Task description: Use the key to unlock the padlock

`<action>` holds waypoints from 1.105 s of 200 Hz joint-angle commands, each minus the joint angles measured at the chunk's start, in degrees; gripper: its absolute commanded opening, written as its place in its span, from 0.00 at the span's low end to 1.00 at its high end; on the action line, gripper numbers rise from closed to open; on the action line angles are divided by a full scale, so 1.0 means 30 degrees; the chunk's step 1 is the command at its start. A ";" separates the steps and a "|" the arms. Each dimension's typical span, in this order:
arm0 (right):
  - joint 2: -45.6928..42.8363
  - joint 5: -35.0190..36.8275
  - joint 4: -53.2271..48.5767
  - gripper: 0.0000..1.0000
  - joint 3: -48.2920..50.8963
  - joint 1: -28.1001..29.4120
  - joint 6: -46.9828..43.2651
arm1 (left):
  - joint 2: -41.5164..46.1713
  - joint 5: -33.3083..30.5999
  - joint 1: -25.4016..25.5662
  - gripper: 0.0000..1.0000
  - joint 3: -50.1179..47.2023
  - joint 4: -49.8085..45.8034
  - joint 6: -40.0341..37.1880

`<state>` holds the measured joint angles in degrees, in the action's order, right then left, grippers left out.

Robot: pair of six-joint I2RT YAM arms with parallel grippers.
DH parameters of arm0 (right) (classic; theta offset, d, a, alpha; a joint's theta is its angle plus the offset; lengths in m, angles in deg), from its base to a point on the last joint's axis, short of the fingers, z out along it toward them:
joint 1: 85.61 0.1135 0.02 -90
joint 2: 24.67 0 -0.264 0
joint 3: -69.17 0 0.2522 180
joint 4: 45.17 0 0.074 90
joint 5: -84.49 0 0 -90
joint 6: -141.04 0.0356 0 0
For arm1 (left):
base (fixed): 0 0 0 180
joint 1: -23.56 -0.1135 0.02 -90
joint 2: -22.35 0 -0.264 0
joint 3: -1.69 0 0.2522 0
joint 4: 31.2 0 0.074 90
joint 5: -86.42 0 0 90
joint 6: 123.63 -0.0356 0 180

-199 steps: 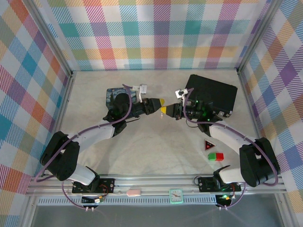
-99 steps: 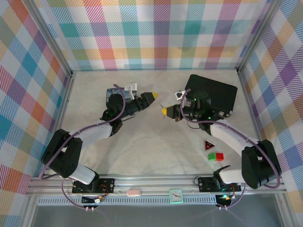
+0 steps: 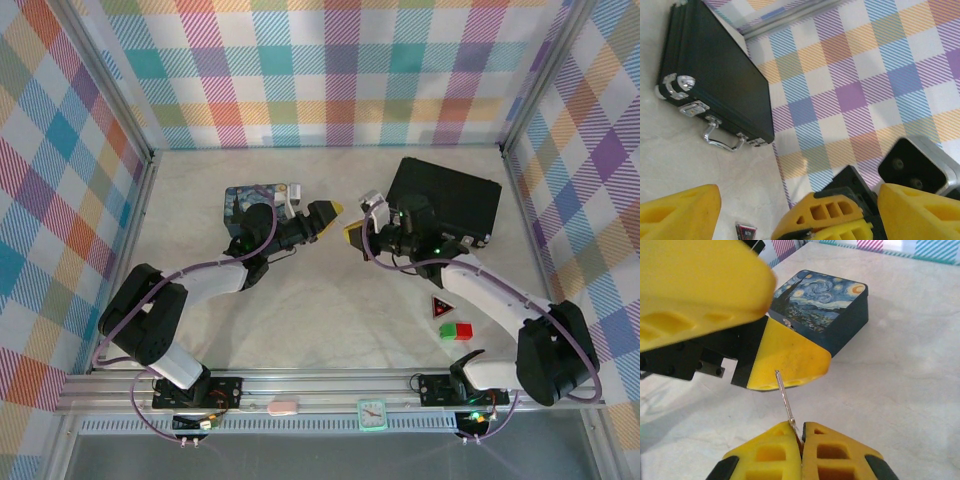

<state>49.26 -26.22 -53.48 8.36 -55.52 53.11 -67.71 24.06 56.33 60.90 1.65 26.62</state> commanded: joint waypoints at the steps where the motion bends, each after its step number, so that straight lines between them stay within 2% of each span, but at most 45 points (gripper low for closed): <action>1: -0.0842 0.0830 0.1624 0.00 0.0715 0.0167 -0.1711 | 0.0626 -0.0838 0.0177 0.82 -0.0186 -0.0539 -0.0167; 29: -0.0916 0.0993 0.1811 0.00 0.1062 0.0233 -0.2065 | 0.0892 -0.1212 0.0314 0.82 -0.0105 -0.1340 -0.0257; 43: -0.0859 0.2104 0.2147 0.00 0.1368 0.0711 -0.3429 | 0.0928 -0.1492 0.0438 0.81 0.0147 -0.2223 0.0250; 70: -0.0457 0.5484 0.2557 0.00 0.1555 0.2202 -0.6625 | 0.0983 -0.1835 0.0767 0.68 0.0896 -0.3757 0.1698; 111: -0.0024 0.7434 0.3371 0.00 0.1214 0.2782 -0.8133 | 0.1609 -0.2924 0.1258 0.59 0.1452 -0.7185 0.1764; 183: 0.1573 1.0191 0.4046 0.00 0.0651 0.3942 -1.0817 | 0.2069 -0.3353 0.1355 0.50 0.1347 -0.7464 0.2417; 221: 0.1847 1.0577 0.4639 0.00 0.0591 0.4326 -1.1038 | 0.1752 -0.3191 0.1380 0.39 0.1410 -0.7390 0.2519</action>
<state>54.16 3.57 -43.40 12.56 -43.33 21.88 -63.39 14.31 59.96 63.53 -20.71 33.24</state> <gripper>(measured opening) 0.050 0.408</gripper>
